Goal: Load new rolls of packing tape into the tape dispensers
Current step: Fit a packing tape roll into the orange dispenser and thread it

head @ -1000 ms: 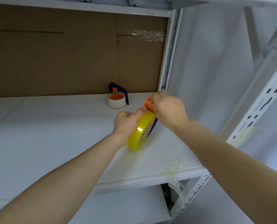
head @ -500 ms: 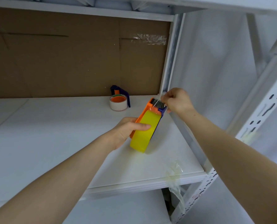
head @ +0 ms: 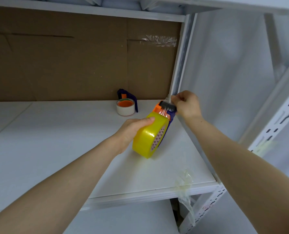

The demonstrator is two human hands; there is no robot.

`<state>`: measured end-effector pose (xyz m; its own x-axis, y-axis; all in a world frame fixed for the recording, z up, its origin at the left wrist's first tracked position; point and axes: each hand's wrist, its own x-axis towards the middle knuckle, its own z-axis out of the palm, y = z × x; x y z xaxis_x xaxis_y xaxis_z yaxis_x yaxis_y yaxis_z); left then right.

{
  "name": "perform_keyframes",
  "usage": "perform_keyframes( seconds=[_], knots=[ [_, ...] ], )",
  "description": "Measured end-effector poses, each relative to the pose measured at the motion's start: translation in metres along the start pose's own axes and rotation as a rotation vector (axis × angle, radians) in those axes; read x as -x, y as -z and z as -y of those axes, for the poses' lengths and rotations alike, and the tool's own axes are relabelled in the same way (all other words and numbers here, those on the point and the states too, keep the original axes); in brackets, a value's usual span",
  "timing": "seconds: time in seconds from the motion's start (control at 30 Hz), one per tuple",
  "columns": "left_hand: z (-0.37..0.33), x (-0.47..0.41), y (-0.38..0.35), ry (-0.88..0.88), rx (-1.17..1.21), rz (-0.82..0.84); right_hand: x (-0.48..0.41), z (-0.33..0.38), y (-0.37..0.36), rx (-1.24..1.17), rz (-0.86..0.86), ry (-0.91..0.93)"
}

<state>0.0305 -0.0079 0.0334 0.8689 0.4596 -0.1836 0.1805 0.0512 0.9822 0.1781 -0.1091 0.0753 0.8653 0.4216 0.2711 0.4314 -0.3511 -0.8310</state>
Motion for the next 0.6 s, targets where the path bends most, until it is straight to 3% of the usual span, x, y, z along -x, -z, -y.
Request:
perform_keyframes(
  seconds=[0.3, 0.6],
  knots=[
    [0.000, -0.001, -0.005, -0.037, -0.007, 0.024, -0.005, 0.007, -0.003, -0.001, -0.171, 0.116],
    [0.000, 0.001, -0.005, -0.062, -0.022, 0.070, -0.015, 0.007, 0.004, 0.025, -0.116, 0.032]
  ],
)
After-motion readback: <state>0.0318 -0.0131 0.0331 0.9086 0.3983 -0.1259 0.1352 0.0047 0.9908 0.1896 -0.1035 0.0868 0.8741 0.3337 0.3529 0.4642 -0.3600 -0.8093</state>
